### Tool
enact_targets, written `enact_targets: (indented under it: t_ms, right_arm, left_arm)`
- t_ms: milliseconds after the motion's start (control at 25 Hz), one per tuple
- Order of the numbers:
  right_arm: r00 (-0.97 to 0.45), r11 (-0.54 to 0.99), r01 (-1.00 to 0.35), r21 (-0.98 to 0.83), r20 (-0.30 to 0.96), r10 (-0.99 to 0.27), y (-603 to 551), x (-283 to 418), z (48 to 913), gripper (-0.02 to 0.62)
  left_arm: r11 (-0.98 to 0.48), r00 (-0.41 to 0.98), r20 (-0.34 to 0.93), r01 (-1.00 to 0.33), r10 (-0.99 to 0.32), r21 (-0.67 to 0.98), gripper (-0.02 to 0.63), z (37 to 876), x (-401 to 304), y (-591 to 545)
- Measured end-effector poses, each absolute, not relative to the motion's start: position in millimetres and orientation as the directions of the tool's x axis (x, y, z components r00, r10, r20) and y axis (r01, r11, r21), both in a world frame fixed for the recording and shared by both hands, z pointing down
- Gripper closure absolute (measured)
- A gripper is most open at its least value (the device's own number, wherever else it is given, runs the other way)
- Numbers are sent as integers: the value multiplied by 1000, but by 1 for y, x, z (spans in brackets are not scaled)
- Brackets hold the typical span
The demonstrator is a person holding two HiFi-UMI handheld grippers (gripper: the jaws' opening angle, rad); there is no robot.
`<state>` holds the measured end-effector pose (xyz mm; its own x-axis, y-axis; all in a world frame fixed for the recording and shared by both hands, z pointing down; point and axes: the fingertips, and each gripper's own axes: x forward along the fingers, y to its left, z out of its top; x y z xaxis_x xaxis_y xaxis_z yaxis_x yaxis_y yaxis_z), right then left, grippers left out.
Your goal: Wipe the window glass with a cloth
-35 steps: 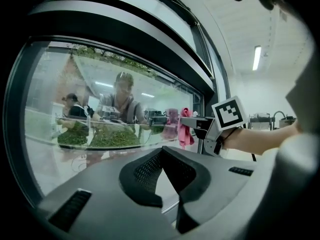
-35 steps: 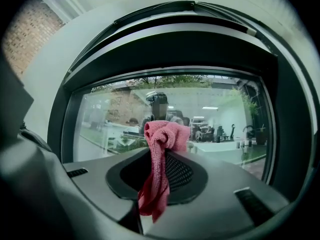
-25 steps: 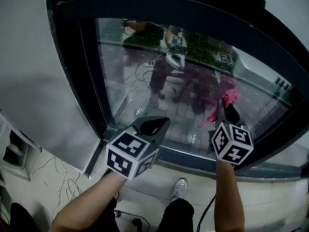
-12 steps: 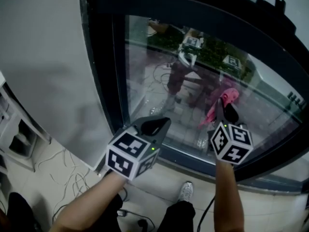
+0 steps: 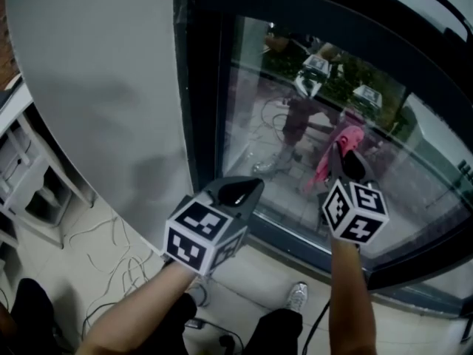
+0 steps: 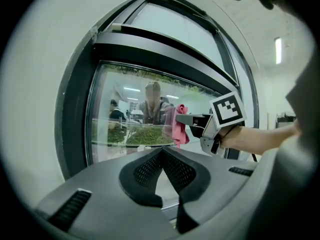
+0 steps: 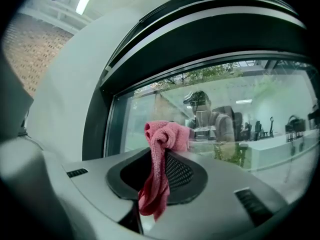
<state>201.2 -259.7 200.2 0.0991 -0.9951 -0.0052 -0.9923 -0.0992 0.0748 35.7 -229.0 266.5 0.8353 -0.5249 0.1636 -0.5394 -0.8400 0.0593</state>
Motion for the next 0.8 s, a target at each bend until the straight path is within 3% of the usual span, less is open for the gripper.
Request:
enact_targets:
  t_ms: [800]
  right_arm:
    - [-80,80,-992,101,3,-997,-358,84,199,529]
  left_arm:
    - [-743,741,199,-665,-642,77,600,279,-68,-269]
